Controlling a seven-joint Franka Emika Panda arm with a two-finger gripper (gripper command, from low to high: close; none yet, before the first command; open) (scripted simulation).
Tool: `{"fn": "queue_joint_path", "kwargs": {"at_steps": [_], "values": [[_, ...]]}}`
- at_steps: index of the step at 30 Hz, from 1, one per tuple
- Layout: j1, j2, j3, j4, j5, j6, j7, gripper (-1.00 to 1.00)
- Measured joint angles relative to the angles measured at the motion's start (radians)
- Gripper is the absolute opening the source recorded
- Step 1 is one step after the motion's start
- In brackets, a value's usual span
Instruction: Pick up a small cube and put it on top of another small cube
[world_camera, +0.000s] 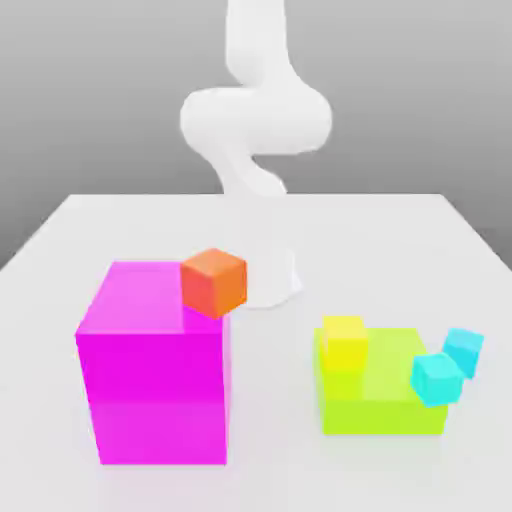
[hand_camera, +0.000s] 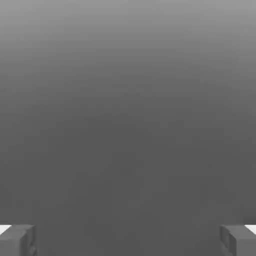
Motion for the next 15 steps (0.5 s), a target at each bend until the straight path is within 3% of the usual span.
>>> {"fn": "queue_joint_path", "kwargs": {"at_steps": [15], "values": [[0.302,0.545,0.298,-0.265,0.017,0.318,-0.075,0.00]]}}
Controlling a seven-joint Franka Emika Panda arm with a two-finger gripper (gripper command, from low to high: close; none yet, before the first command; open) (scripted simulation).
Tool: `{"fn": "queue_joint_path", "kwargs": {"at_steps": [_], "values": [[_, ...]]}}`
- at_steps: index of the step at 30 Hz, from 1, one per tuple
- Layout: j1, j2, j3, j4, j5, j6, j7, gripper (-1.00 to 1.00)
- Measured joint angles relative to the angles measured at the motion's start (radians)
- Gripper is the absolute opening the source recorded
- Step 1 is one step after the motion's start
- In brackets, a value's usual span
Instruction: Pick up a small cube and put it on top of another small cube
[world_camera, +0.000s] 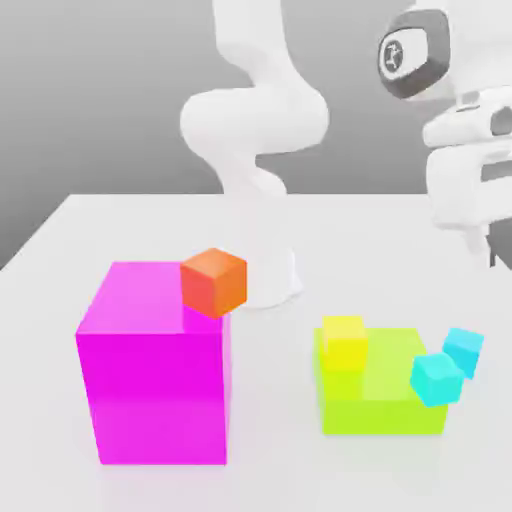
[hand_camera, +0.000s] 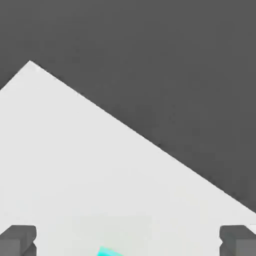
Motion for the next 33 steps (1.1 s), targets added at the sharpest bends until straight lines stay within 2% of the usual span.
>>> {"fn": "queue_joint_path", "kwargs": {"at_steps": [3,6,8,12,13,19,21,26,29,33], "values": [[0.074,0.113,0.061,-0.052,-0.046,0.063,0.020,0.00],[0.141,0.230,0.083,-0.101,-0.131,0.125,0.070,0.00],[0.176,0.307,0.044,-0.101,-0.215,0.174,0.128,0.00],[0.296,0.453,-0.106,-0.073,-0.368,0.282,0.242,0.00],[0.325,0.481,-0.140,-0.067,-0.391,0.305,0.261,-1.00],[0.337,0.495,-0.155,-0.063,-0.407,0.316,0.273,-1.00],[0.314,0.461,-0.124,-0.072,-0.371,0.291,0.246,-1.00],[0.244,0.288,-0.009,-0.110,-0.164,0.163,0.090,-1.00],[0.172,0.195,-0.035,-0.080,-0.079,0.045,-0.051,-1.00],[0.070,0.081,-0.104,-0.018,-0.014,-0.128,-0.235,-1.00]]}}
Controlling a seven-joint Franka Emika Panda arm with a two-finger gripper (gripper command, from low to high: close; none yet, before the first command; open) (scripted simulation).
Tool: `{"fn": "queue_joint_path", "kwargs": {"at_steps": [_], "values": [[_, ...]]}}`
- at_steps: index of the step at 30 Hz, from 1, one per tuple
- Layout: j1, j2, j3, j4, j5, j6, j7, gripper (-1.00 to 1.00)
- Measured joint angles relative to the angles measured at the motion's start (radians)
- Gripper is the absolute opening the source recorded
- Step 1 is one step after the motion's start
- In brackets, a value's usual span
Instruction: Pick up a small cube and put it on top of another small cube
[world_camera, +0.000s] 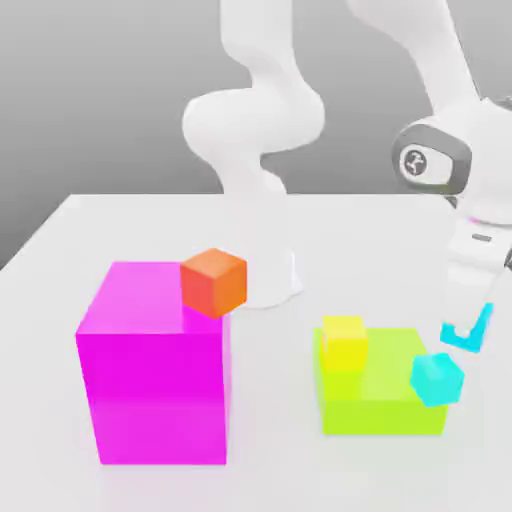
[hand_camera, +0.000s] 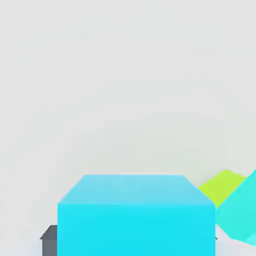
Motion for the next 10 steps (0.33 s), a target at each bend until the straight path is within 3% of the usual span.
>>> {"fn": "queue_joint_path", "kwargs": {"at_steps": [2,6,7,10], "values": [[-0.022,-0.034,-0.036,0.025,0.016,-0.059,-0.070,-1.00],[-0.038,0.072,-0.049,0.013,-0.014,0.058,-0.070,-1.00],[-0.047,0.093,-0.045,0.009,-0.022,0.081,-0.065,1.00],[-0.057,0.093,-0.045,0.009,-0.022,0.081,-0.065,1.00]]}}
